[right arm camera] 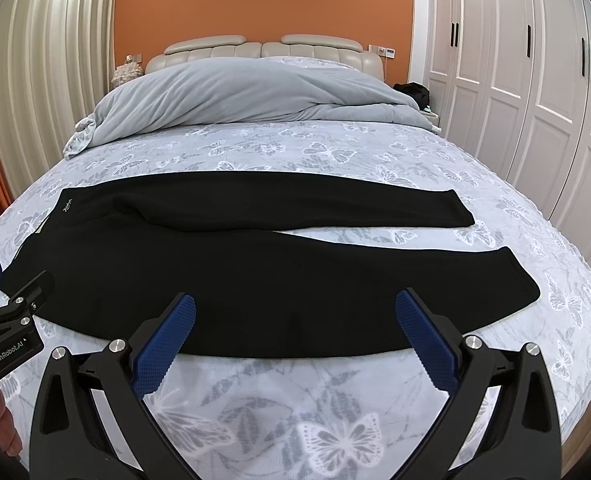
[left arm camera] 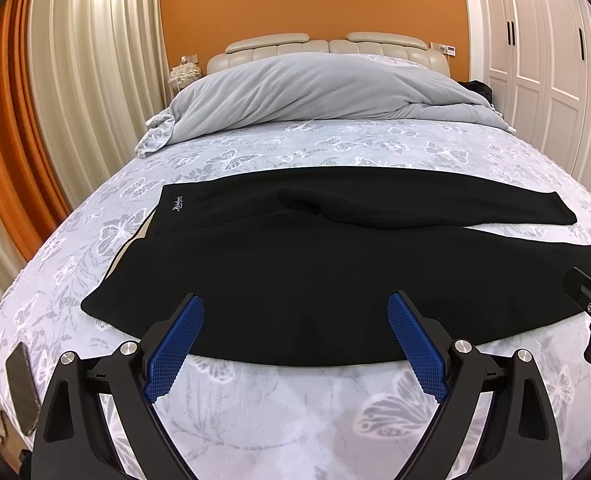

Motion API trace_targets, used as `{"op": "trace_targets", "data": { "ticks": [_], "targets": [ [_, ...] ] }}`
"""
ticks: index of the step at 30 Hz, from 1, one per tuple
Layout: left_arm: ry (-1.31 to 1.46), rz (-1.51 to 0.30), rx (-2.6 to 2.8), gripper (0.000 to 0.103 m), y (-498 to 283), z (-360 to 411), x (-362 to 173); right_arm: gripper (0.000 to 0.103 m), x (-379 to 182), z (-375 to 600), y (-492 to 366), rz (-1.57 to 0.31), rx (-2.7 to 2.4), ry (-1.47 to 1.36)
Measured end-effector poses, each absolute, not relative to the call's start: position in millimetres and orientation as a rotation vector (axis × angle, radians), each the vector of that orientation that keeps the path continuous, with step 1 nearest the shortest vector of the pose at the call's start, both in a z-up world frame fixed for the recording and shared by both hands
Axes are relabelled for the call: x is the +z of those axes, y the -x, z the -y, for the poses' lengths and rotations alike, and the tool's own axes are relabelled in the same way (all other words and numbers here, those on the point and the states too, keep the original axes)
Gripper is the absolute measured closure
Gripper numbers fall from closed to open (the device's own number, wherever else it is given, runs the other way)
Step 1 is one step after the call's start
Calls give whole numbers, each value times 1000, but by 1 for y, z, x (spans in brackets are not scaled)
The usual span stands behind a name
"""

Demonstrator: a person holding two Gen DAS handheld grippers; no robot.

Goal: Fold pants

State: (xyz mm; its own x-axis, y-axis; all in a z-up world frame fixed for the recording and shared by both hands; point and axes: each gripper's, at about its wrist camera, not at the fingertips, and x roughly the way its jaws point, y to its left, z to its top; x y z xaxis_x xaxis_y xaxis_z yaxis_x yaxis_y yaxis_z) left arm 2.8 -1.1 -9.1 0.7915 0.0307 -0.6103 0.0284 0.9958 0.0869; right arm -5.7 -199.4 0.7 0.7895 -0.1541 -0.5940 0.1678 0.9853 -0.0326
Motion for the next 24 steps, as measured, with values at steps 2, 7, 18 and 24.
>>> {"op": "trace_targets", "data": {
  "ticks": [2, 7, 18, 24],
  "targets": [
    [-94, -658, 1, 12, -3, 1, -9, 5, 1, 199, 6, -637, -175, -20],
    [-95, -658, 1, 12, -2, 0, -9, 5, 1, 200, 6, -638, -173, -21],
    [-94, -659, 1, 12, -3, 0, -9, 5, -1, 199, 6, -639, -173, -21],
    [-95, -659, 2, 12, -3, 0, -9, 5, -2, 200, 6, -641, -172, -22]
  ]
}}
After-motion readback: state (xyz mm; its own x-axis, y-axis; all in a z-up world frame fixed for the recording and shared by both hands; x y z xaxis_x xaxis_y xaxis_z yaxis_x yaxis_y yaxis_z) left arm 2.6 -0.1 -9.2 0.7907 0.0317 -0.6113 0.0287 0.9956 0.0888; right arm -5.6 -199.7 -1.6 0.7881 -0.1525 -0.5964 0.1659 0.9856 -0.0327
